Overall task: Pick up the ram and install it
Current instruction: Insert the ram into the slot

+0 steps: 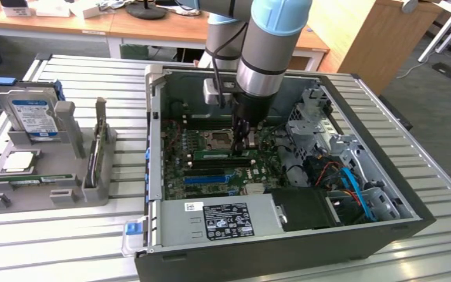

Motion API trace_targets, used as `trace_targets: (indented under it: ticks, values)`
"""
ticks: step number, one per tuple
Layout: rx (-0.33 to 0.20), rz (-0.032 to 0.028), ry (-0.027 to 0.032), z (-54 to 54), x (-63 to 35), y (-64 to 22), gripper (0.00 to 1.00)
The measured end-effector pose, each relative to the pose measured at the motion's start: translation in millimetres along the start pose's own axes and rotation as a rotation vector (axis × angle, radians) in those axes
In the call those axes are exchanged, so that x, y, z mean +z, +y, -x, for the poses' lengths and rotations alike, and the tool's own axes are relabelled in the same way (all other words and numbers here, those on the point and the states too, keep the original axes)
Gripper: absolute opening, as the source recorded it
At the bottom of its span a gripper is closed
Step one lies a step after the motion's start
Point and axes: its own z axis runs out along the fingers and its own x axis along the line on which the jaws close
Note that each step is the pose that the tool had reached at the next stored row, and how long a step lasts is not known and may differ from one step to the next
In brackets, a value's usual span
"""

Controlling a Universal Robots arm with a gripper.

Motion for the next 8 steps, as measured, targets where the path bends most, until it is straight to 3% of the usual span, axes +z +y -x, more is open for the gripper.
trace_targets:
  ticks: [8]
  values:
    - [0.000, -0.0001, -0.0004, 0.0, 0.2, -0.9, 0.12]
